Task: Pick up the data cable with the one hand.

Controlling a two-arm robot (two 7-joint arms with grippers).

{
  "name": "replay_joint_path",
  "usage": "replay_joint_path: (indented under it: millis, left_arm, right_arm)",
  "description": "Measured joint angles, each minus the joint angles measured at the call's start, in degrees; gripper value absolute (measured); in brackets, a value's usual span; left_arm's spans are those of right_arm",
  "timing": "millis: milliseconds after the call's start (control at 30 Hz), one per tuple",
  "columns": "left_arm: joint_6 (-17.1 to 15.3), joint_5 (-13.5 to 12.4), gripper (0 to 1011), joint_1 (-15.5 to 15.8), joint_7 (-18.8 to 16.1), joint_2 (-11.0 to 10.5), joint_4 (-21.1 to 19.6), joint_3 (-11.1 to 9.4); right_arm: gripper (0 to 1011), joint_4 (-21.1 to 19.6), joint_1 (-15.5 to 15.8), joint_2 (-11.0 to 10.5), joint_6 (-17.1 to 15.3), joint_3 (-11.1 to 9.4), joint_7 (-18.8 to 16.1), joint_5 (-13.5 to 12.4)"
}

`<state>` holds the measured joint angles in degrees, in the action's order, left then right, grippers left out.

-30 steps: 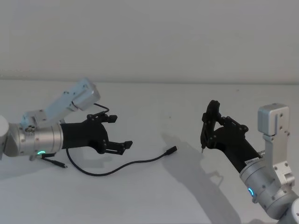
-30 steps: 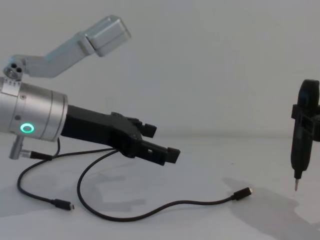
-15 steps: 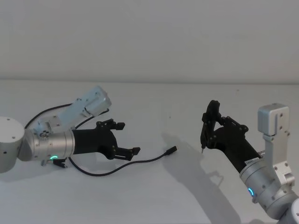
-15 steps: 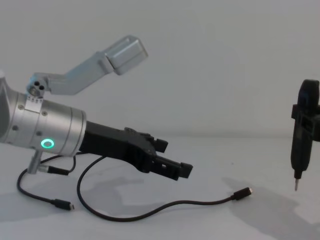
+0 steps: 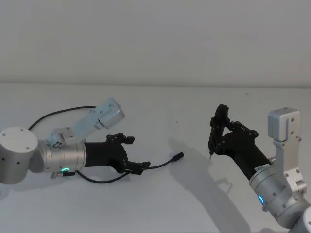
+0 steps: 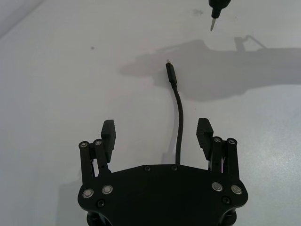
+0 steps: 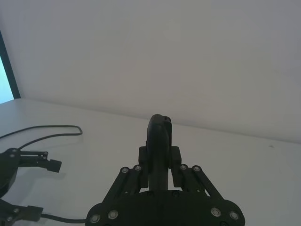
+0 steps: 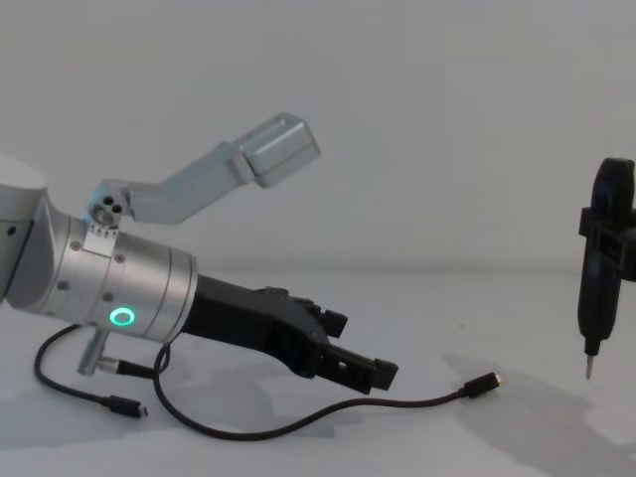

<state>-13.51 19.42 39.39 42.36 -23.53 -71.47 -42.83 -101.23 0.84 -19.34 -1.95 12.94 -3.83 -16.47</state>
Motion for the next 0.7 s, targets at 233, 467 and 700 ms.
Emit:
replay_joint_path:
  millis: [233, 467, 700]
  left_arm:
    - [-0.04, -0.75, 1001, 0.44, 0.12, 0.5, 1.16, -0.58]
    - [0.41, -1.86, 1001, 1.14, 0.4, 1.04, 2.55, -1.09]
    - [0.66, -2.69, 1000, 1.73, 1.07, 1.36, 3.48, -1.45]
  right_arm:
    - [274, 0.0, 0.0, 0.0, 0.0, 0.0, 0.0, 0.0]
    - [275, 0.0, 0.0, 0.0, 0.0, 0.0, 0.0, 0.0]
    - [275, 0.0, 0.0, 0.0, 0.0, 0.0, 0.0, 0.0]
